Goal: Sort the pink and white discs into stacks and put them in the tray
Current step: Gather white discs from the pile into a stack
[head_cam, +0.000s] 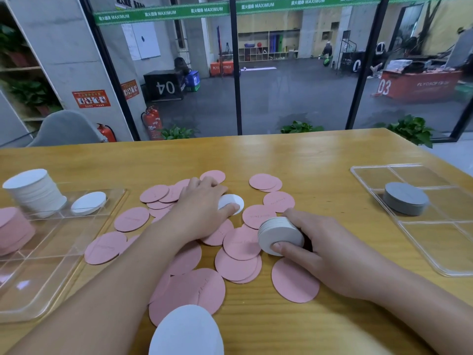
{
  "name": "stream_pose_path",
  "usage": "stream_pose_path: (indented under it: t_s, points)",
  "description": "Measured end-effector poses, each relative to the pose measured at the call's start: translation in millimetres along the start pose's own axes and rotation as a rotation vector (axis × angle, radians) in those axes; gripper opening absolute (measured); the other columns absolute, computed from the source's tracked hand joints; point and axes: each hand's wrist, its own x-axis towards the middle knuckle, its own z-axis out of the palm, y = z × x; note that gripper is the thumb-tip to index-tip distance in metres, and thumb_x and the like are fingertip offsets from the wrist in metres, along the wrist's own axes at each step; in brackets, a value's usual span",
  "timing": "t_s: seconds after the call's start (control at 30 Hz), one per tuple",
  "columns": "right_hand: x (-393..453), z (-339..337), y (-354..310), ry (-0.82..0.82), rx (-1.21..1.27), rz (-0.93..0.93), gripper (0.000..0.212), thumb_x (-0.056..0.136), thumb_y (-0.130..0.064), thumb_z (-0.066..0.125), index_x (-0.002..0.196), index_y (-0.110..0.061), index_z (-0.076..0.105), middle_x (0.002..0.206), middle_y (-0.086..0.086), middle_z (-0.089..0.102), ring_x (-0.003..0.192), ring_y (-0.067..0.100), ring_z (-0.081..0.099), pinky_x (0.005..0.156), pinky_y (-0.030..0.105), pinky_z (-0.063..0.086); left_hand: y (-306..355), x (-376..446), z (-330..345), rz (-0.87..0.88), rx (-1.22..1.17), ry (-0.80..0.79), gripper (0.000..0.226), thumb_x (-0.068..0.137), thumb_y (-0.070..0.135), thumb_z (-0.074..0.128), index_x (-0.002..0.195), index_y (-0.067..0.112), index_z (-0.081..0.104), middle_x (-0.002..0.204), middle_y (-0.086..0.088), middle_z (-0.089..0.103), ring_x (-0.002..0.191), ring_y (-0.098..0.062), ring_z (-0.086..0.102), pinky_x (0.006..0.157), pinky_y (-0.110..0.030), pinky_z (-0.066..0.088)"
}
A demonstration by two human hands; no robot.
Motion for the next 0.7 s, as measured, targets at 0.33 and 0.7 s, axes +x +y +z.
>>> stream_pose_path:
  t_s: [0.33, 0.7]
  points:
    - [0, 1, 1, -0.001, 0.001, -0.001, 0.025, 0.104, -0.048, 0.065, 0.093, -0.029, 0.052, 0.087, -0.011, 0.058, 0.077, 0.014, 0.053, 0.066, 0.033, 0.043, 1, -1, -14, -0.039, -0.456, 0.219, 0.023, 0.1, 0.032, 0.077, 0.115, 0.036, 0.059, 0.11, 0.012, 0.067, 0.1, -0.015, 0.063, 0.074, -0.036, 0.053]
    - [0, 2, -1, 0.004, -0.025, 0.001, 0.023, 0.104, -0.047, 0.065, 0.094, -0.029, 0.054, 0.088, -0.013, 0.06, 0.078, 0.014, 0.054, 0.064, 0.029, 0.041, 12, -63, -30, -0.021, -0.902, 0.223, 0.03, 0.107, 0.035, 0.072, 0.087, 0.015, 0.081, 0.091, -0.001, 0.082, 0.084, -0.018, 0.079, 0.089, -0.04, 0.065]
